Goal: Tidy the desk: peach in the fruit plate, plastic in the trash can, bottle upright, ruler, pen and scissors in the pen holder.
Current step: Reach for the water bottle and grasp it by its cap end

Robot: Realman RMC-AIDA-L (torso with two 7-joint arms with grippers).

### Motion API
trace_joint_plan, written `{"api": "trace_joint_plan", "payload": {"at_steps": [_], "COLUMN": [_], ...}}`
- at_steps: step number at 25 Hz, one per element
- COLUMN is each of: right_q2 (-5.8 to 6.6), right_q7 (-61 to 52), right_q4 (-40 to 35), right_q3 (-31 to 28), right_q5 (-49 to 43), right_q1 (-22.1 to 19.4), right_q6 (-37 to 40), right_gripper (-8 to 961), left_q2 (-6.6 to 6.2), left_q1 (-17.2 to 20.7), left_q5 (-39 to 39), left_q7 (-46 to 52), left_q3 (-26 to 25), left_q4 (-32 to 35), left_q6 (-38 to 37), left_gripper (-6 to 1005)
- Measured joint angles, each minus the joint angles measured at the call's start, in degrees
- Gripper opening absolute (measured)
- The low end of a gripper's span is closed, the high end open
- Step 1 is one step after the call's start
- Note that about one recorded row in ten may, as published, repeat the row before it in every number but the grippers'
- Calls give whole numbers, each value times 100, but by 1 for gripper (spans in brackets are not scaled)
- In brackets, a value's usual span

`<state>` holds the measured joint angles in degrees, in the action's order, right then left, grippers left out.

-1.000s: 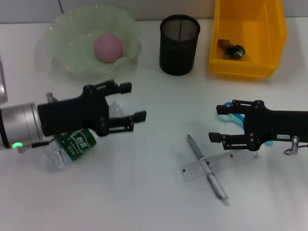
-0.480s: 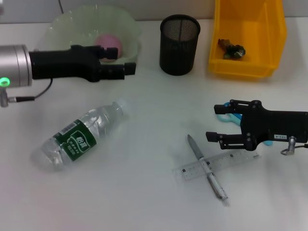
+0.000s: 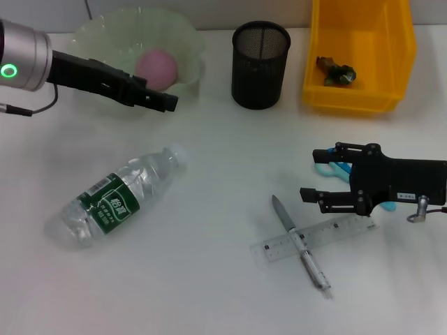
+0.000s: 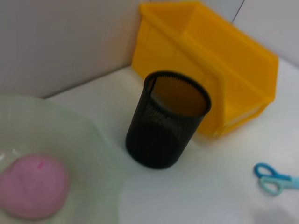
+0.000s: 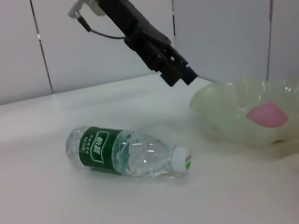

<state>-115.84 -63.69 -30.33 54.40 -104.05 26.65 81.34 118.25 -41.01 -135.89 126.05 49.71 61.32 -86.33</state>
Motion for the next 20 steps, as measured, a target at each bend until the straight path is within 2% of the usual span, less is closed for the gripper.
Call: {"api": "trace_joint_plan", "payload": {"at_steps": [4, 8, 10, 16, 20], "right_q2": [0, 0, 0, 0, 0], "right_q7": [-5, -6, -7, -7, -7], "right_q4": [0, 1, 0, -7, -8], "right_q3": [0, 0, 0, 0, 0], "right_q5": [0, 0, -1, -2, -2], "right_q1": [-2, 2, 4, 6, 3], "right_q6": [-14, -14, -14, -14, -14], "right_gripper": [781, 781, 781, 780, 780], "left_q2": [9, 12, 18, 41, 46], "left_q1": [-168, -216, -351, -570, -657], "left_q5": [-517, -608, -746, -964, -986], "left_q7": [622, 762, 992, 1335, 1394], "left_q3": [460, 612, 884, 1330, 1452], "left_q4": [445, 534, 601, 542, 443], "left_q6": [-173, -223, -309, -299, -282], "left_gripper": [829, 829, 829, 829, 829]}}
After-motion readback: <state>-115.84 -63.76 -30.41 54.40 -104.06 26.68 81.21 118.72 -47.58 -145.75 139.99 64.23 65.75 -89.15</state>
